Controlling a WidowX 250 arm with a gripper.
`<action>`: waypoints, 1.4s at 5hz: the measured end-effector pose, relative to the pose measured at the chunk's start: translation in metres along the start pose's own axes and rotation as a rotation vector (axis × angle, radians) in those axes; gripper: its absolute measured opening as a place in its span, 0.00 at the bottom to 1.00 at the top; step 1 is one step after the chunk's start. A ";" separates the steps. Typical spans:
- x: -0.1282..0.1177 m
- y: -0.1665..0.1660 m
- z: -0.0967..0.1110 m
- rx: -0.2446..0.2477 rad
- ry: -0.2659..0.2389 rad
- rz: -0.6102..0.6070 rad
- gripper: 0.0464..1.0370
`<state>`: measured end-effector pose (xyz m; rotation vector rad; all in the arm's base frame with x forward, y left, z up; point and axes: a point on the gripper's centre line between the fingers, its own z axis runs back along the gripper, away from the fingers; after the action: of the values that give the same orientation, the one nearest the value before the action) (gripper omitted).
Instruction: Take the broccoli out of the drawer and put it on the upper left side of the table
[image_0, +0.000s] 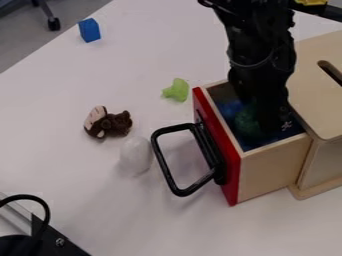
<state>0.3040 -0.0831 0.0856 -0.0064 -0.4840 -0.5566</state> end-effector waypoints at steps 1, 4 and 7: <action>-0.003 -0.001 -0.001 -0.010 -0.001 0.020 0.34; -0.014 0.007 0.018 -0.018 -0.038 0.039 0.28; -0.014 0.022 0.063 0.044 -0.111 0.107 0.26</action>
<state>0.2775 -0.0486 0.1378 -0.0211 -0.6002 -0.4424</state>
